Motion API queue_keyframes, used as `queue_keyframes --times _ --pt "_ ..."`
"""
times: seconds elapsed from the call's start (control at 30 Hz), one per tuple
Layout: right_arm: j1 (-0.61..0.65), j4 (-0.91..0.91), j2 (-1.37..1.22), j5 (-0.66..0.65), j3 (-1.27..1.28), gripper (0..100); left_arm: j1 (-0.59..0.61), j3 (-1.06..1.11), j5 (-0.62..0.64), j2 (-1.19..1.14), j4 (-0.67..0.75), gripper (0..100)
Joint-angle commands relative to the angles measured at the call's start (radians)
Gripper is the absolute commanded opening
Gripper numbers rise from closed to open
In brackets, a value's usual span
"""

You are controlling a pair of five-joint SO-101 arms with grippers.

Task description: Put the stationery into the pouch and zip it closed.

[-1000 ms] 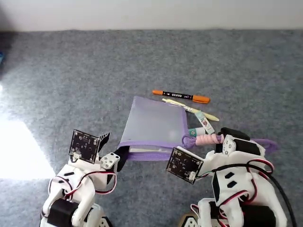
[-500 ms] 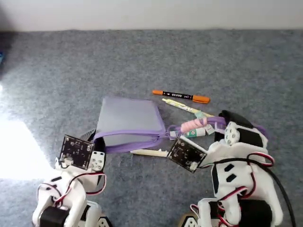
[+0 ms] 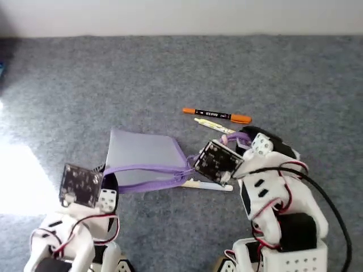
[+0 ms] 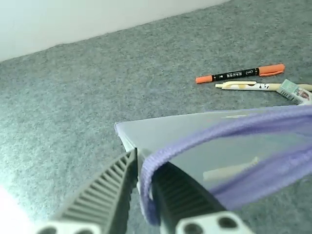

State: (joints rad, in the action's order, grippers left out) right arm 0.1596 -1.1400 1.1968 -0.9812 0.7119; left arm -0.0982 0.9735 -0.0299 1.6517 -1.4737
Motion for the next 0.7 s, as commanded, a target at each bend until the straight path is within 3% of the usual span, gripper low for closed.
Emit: queue_keyframes --times 0.0,0.2,0.43,0.67 --pt "0.005 -0.079 -0.016 0.132 -0.009 2.4 0.0 -0.17 0.083 -0.232 0.005 1" --pt "0.002 -0.286 -0.019 0.344 -0.028 20.8 0.002 -0.34 0.21 -0.506 -0.002 1" --pt "-0.188 -0.46 -0.056 0.371 -0.115 21.0 0.012 -0.378 0.29 -0.549 -0.002 1" --pt "-0.378 -0.481 -0.137 0.371 -0.115 20.9 0.21 -0.384 0.287 -0.549 -0.011 1"
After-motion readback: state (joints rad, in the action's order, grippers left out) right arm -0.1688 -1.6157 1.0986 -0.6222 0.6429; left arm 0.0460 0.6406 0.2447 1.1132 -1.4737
